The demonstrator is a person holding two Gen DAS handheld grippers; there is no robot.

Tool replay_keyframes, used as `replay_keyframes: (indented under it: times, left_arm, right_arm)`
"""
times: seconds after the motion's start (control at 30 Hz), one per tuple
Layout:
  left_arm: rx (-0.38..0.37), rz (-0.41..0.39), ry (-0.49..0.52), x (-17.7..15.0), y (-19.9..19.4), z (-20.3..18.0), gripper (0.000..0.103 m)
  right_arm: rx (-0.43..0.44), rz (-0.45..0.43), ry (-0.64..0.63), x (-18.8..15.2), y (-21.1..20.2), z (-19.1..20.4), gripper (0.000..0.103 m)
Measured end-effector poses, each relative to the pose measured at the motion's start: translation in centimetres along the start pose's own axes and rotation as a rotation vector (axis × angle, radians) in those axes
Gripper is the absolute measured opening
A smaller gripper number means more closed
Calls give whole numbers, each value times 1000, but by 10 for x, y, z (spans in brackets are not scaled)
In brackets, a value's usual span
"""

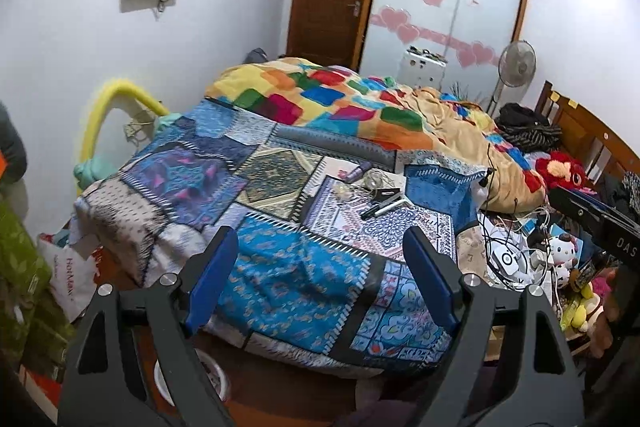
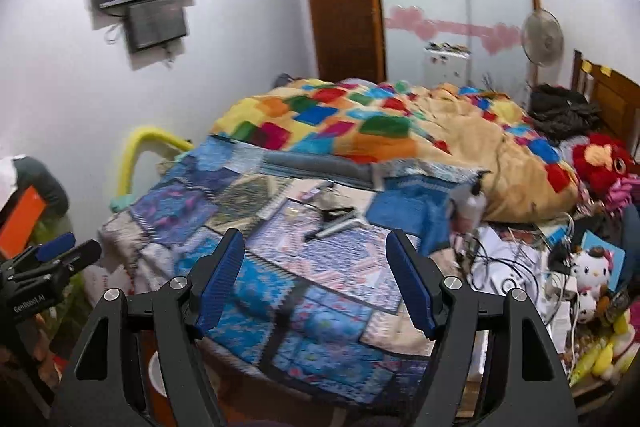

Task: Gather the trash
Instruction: 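Move both open tools back over the bed items, then close the left tool on the white pen while the right tool grasps the white razor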

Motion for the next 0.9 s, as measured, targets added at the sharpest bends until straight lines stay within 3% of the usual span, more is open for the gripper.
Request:
replay_keyframes:
  times: [0.4,0.9]
  left_arm:
    - [-42,131,44,8,126,-30,84]
    - [-57,257,131,-13,265,-39,84]
  right_arm:
    - [-81,142,99,-8,80,-71,70]
    - [39,375,282,-30,243,-91,70]
Point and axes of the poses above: each gripper's, at about its wrist camera, not at the fingertips, and y roughly the way its jaws point, z to its left, x to its top, the point moved 4 cm from there along y, roughly the way its jaws point, and after that the axes turned 1 degree about x, right-handed, at the moved point
